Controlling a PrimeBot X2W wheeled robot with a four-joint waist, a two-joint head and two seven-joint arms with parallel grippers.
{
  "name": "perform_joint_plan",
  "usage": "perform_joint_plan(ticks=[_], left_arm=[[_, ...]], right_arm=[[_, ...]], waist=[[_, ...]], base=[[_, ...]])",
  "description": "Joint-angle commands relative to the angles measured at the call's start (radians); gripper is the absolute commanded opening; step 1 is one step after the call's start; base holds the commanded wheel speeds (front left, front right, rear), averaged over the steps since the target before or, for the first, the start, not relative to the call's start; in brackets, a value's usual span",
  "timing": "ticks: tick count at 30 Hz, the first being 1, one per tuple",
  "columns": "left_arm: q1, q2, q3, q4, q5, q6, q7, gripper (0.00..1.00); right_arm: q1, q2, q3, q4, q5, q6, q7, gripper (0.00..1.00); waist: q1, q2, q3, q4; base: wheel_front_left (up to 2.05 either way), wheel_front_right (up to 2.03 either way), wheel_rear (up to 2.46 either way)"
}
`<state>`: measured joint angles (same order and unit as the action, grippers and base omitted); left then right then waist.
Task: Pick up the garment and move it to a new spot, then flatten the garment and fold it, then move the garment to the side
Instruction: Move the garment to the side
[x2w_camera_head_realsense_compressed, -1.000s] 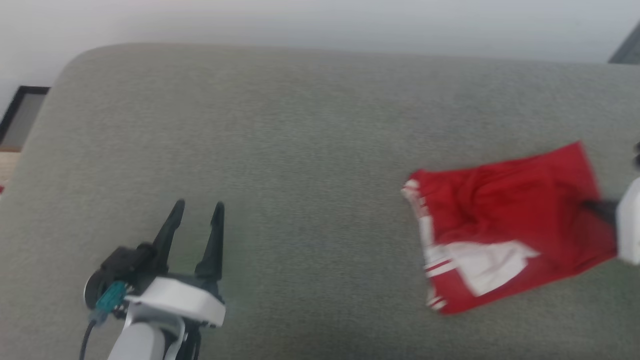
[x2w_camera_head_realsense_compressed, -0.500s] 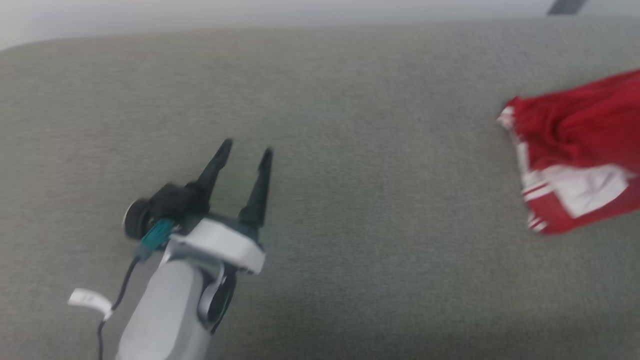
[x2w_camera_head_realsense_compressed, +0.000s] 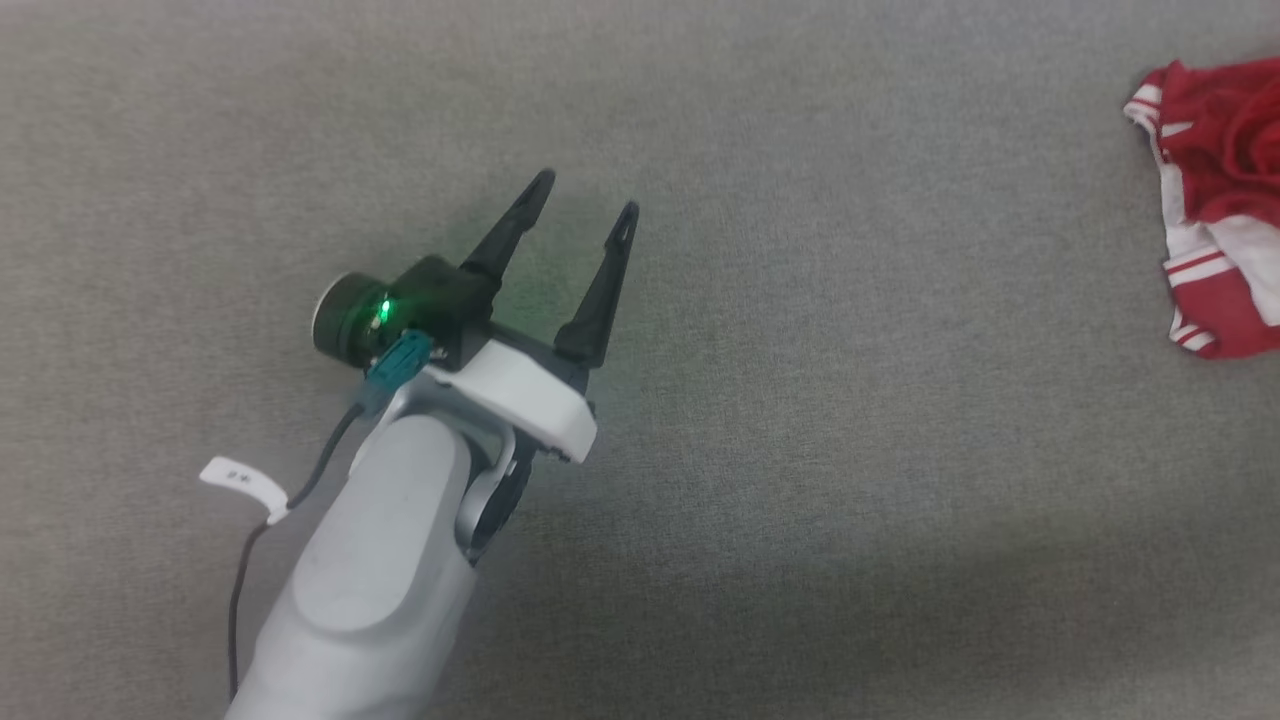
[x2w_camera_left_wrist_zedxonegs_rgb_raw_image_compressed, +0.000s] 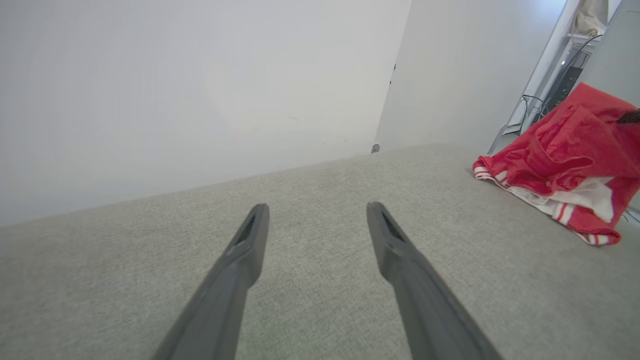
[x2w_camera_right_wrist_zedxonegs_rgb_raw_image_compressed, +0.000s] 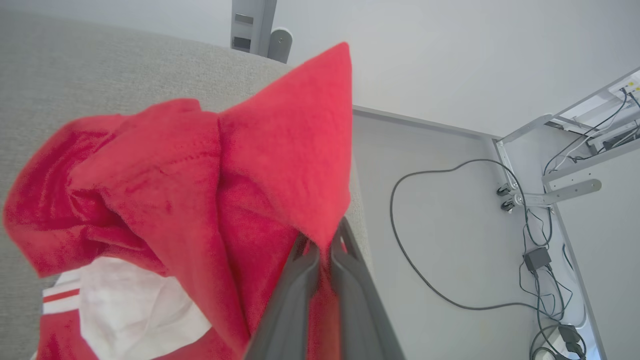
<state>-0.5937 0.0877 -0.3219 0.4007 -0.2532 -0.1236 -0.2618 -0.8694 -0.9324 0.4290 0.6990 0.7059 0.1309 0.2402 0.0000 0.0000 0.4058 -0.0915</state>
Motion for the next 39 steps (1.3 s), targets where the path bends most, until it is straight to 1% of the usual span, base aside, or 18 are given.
perform_joint_plan(ticks=[1,7,8,11,14,15,17,18,19,20,21,22,27,31,36,39], left_arm=[[-0.029,-0.004,-0.009,0.011,0.005,-0.006,-0.004,1.0],[-0.072,-0.013,-0.033,0.029,0.007,-0.007,-0.004,1.0],[-0.072,-0.013,-0.033,0.029,0.007,-0.007,-0.004,1.0],[-0.084,-0.015,-0.043,0.034,0.004,-0.007,-0.004,1.0],[-0.095,-0.017,-0.047,0.038,0.003,-0.005,-0.004,1.0],[-0.094,-0.018,-0.047,0.039,0.001,-0.005,-0.004,1.0],[-0.092,-0.017,-0.043,0.039,0.0,-0.006,-0.004,1.0],[-0.09,-0.015,-0.038,0.037,-0.001,-0.006,-0.004,1.0],[-0.086,-0.012,-0.034,0.035,-0.001,-0.006,-0.004,1.0],[-0.08,-0.01,-0.03,0.034,-0.002,-0.006,-0.004,1.0],[-0.076,-0.008,-0.025,0.032,-0.003,-0.006,-0.004,1.0],[-0.07,-0.007,-0.019,0.031,-0.003,-0.006,-0.004,1.0],[-0.04,0.008,0.006,0.019,-0.014,-0.006,-0.004,1.0],[-0.01,0.019,0.034,-0.006,-0.027,-0.006,-0.004,1.0],[0.047,0.039,0.072,-0.045,-0.025,-0.006,-0.004,1.0],[0.091,0.053,0.096,-0.071,-0.023,-0.005,-0.004,1.0]], right_arm=[[-0.028,0.015,0.029,0.035,-0.008,0.0,-0.035,0.0],[-0.082,0.046,0.129,0.142,-0.004,0.0,-0.102,0.0],[-0.082,0.046,0.129,0.142,-0.004,0.0,-0.102,0.0],[-0.103,0.068,0.156,0.203,0.02,0.0,-0.119,0.0],[-0.121,0.076,0.181,0.255,0.036,0.0,-0.139,0.0],[-0.128,0.081,0.188,0.269,0.04,0.0,-0.146,0.07],[-0.141,0.086,0.204,0.296,0.043,0.0,-0.158,0.24],[-0.148,0.086,0.21,0.307,0.046,0.0,-0.163,0.38],[-0.155,0.087,0.217,0.32,0.048,0.0,-0.168,0.49],[-0.161,0.088,0.226,0.33,0.05,0.0,-0.173,0.75],[-0.165,0.089,0.233,0.337,0.054,0.0,-0.176,0.93],[-0.169,0.09,0.238,0.346,0.056,0.0,-0.182,1.0],[-0.178,0.096,0.268,0.368,0.081,0.0,-0.211,1.0],[-0.176,0.096,0.284,0.351,0.118,0.0,-0.236,1.0],[-0.162,0.11,0.315,0.31,0.131,0.0,-0.322,1.0],[-0.153,0.133,0.332,0.29,0.132,0.0,-0.388,1.0]], waist=[[0.0,0.0,0.028,-0.008],[0.0,0.0,0.064,0.002],[0.0,0.0,0.064,0.002],[0.0,0.0,0.077,0.015],[0.0,0.0,0.085,0.027],[0.0,0.0,0.085,0.03],[0.0,0.0,0.083,0.034],[0.0,0.0,0.081,0.035],[0.0,0.0,0.078,0.037],[0.0,0.0,0.074,0.037],[0.0,0.0,0.069,0.037],[0.0,0.0,0.063,0.038],[0.0,0.0,0.027,0.041],[0.0,0.0,-0.004,0.046],[0.0,0.0,-0.046,0.052],[0.0,0.0,-0.075,0.053]], base=[[0.0,0.0,0.0],[0.0,0.0,0.0],[0.0,0.0,0.0],[0.0,0.0,0.0],[0.0,0.0,0.0],[0.0,0.0,0.0],[0.0,0.0,0.0],[0.0,0.0,0.0],[0.0,0.0,0.0],[0.0,0.0,0.0],[0.0,0.0,0.0],[0.0,0.0,0.0],[0.0,0.0,0.0],[0.0,0.0,0.0],[0.0,0.0,0.0],[0.0,0.0,0.0]])
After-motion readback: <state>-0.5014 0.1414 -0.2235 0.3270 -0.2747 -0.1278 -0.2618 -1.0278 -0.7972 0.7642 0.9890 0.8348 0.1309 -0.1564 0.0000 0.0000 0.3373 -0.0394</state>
